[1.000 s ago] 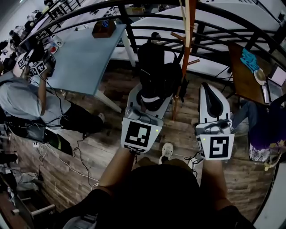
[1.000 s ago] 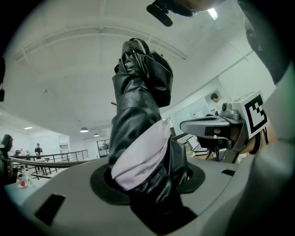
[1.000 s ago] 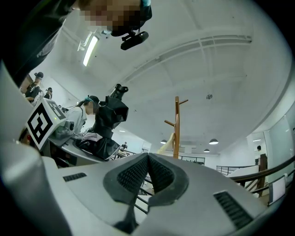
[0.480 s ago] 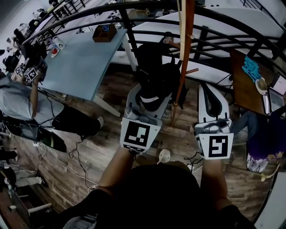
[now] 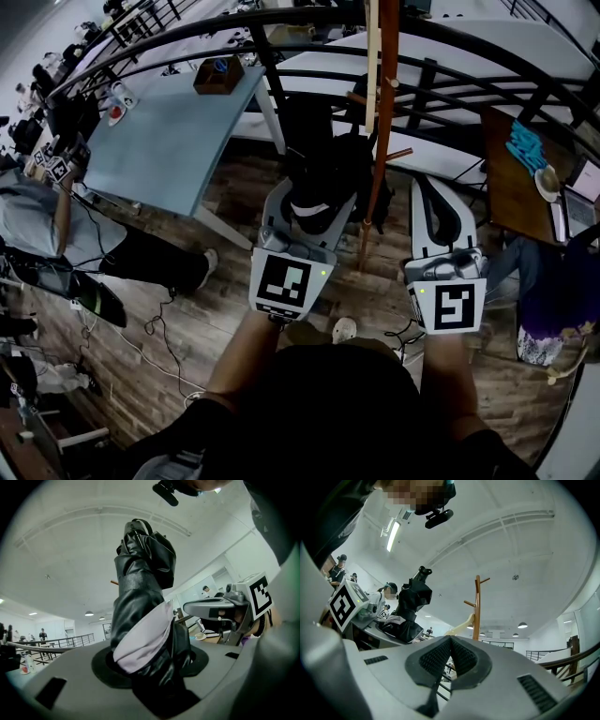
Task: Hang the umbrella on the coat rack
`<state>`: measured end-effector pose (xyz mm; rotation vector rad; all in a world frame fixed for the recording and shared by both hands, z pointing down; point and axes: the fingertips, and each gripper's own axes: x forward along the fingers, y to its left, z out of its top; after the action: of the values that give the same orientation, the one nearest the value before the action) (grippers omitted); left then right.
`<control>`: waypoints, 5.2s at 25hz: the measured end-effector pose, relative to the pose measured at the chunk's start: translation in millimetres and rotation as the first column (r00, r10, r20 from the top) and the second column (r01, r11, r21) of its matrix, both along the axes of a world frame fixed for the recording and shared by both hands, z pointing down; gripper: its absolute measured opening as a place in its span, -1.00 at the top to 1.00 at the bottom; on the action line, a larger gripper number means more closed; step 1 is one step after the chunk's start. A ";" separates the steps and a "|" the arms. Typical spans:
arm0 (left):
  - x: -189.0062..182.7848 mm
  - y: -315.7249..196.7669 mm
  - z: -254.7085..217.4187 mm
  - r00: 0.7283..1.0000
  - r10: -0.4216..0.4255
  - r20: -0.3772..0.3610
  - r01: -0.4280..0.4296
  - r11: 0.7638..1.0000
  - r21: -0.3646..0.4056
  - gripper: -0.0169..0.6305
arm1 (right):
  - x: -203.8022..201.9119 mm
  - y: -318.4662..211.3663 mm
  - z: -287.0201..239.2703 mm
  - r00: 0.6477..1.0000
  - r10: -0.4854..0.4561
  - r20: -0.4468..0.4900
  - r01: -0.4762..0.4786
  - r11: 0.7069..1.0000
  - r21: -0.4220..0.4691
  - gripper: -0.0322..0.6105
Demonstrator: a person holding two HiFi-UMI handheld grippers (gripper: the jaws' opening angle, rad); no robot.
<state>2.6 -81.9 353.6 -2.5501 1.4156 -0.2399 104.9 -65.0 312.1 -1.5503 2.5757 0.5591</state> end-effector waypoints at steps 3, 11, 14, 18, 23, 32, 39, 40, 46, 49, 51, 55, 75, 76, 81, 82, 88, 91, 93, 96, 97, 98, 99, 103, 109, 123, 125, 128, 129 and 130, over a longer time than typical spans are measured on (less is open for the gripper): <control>0.0 -2.4 0.4 1.000 -0.002 0.001 0.002 1.000 -0.002 0.22 | 0.7 -2.3 0.1 1.000 -0.001 0.003 0.001 1.000 -0.001 0.81; -6.4 -8.1 -0.8 1.000 0.005 -0.002 -0.005 1.000 -0.003 0.22 | -2.7 -7.3 -1.6 1.000 0.008 0.020 -0.008 1.000 0.007 0.81; -10.8 -13.9 1.5 1.000 0.013 -0.002 -0.013 1.000 -0.010 0.22 | -6.7 -10.6 -4.1 1.000 0.017 0.022 -0.017 1.000 0.015 0.81; -16.3 -27.6 -3.0 0.999 0.031 -0.009 -0.032 0.999 -0.015 0.22 | -10.2 -20.6 -15.5 0.999 0.037 0.022 -0.038 0.999 0.028 0.81; -26.2 -59.9 -13.4 0.998 0.064 -0.012 -0.064 0.998 -0.004 0.22 | -19.4 -48.2 -33.1 0.997 0.076 0.020 -0.077 0.995 0.056 0.81; -36.8 -106.7 -24.5 0.992 0.126 -0.003 -0.126 0.992 -0.001 0.22 | -36.2 -86.6 -59.3 0.991 0.134 0.014 -0.135 0.985 0.110 0.81; -41.7 -134.5 -26.7 0.985 0.171 0.008 -0.171 0.985 0.000 0.22 | -41.3 -109.2 -72.2 0.981 0.195 0.001 -0.193 0.971 0.142 0.81; -41.3 -137.7 -27.3 0.985 0.175 0.009 -0.175 0.985 0.002 0.22 | -40.3 -111.2 -74.6 0.980 0.201 -0.001 -0.199 0.969 0.148 0.81; -35.1 -160.2 -35.8 0.986 0.169 0.013 -0.169 0.986 0.004 0.22 | -29.7 -129.3 -89.9 0.979 0.204 -0.018 -0.198 0.965 0.174 0.81; -31.9 -175.7 -41.3 0.989 0.148 0.015 -0.148 0.989 0.001 0.22 | -26.4 -145.1 -97.9 0.983 0.184 -0.020 -0.177 0.968 0.180 0.81; -31.7 -185.7 -43.5 0.991 0.135 0.018 -0.135 0.991 0.000 0.22 | -27.1 -155.5 -101.3 0.986 0.168 -0.021 -0.161 0.969 0.185 0.81; -31.8 -203.8 -47.6 0.994 0.108 0.031 -0.108 0.994 0.006 0.22 | -27.7 -173.9 -107.3 0.990 0.139 -0.016 -0.133 0.970 0.203 0.81; -30.5 -268.6 -81.9 0.998 0.031 0.049 -0.033 0.998 0.050 0.22 | -20.0 -223.0 -127.4 0.996 0.090 -0.015 -0.083 0.965 0.250 0.81; -30.1 -271.4 -82.6 0.998 0.029 0.048 -0.031 0.998 0.051 0.22 | -19.1 -224.8 -127.2 0.996 0.089 -0.015 -0.082 0.964 0.252 0.81; -30.9 -283.0 -90.4 0.999 0.013 0.049 -0.016 0.998 0.058 0.22 | -16.8 -232.2 -131.4 0.996 0.089 -0.014 -0.083 0.963 0.258 0.81; -31.8 -285.6 -93.2 0.999 0.009 0.049 -0.012 0.998 0.061 0.22 | -17.0 -233.8 -132.8 0.996 0.088 -0.013 -0.082 0.962 0.259 0.81; -34.9 -299.8 -114.4 0.999 -0.017 0.049 0.013 0.997 0.080 0.22 | -14.7 -240.4 -140.7 0.997 0.082 -0.011 -0.076 0.962 0.261 0.81; -33.8 -306.7 -118.9 0.998 -0.026 0.054 0.021 0.996 0.092 0.22 | -11.0 -244.1 -138.7 0.997 0.081 -0.012 -0.075 0.962 0.264 0.81; -33.5 -309.2 -121.2 0.998 -0.030 0.061 0.024 0.995 0.096 0.22 | -9.2 -245.0 -138.8 0.996 0.084 -0.014 -0.077 0.961 0.267 0.81; -33.5 -313.8 -123.1 0.997 -0.038 0.071 0.031 0.995 0.096 0.21 | -7.0 -247.9 -139.4 0.996 0.091 -0.019 -0.083 0.960 0.266 0.81; -33.5 -316.2 -123.3 0.997 -0.041 0.073 0.034 0.995 0.097 0.21 | -6.3 -249.6 -139.2 0.995 0.092 -0.023 -0.083 0.960 0.266 0.81; -33.2 -318.8 -123.2 0.996 -0.044 0.073 0.037 0.995 0.097 0.22 | -5.4 -251.3 -139.0 0.995 0.092 -0.024 -0.082 0.960 0.267 0.81; -32.7 -321.3 -123.1 0.996 -0.046 0.073 0.039 0.995 0.096 0.21 | -4.3 -252.8 -138.7 0.995 0.093 -0.025 -0.083 0.960 0.268 0.81; -32.3 -328.0 -123.2 0.996 -0.056 0.072 0.050 0.995 0.092 0.22 | -0.5 -255.0 -139.0 0.995 0.096 -0.027 -0.085 0.958 0.274 0.81; -34.5 -342.8 -117.3 0.994 -0.073 0.081 0.067 0.995 0.071 0.21 | 5.3 -260.0 -134.1 0.995 0.099 -0.026 -0.089 0.961 0.263 0.81; -37.6 -350.6 -102.7 0.993 -0.075 0.089 0.073 0.997 0.020 0.21 | 9.3 -255.0 -136.9 0.993 0.117 -0.030 -0.105 0.959 0.262 0.81; -35.8 -350.3 -97.8 0.993 -0.074 0.093 0.074 0.997 0.013 0.21 | 11.6 -253.5 -136.5 0.992 0.120 -0.032 -0.107 0.957 0.268 0.81; -35.2 -348.5 -91.4 0.992 -0.076 0.097 0.076 0.997 0.003 0.21 | 14.1 -251.1 -134.1 0.992 0.123 -0.029 -0.112 0.961 0.255 0.81; -35.5 -348.1 -89.3 0.992 -0.076 0.097 0.077 0.997 -0.002 0.21 | 14.2 -250.6 -133.7 0.992 0.123 -0.029 -0.112 0.961 0.251 0.81; -35.5 -347.8 -86.8 0.992 -0.076 0.097 0.077 0.997 -0.007 0.21 | 14.5 -250.3 -133.2 0.992 0.124 -0.029 -0.113 0.962 0.250 0.81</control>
<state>-33.0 -429.7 266.8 -2.4592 1.4807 -0.3789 119.3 -315.3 179.0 -1.6279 2.3435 0.8988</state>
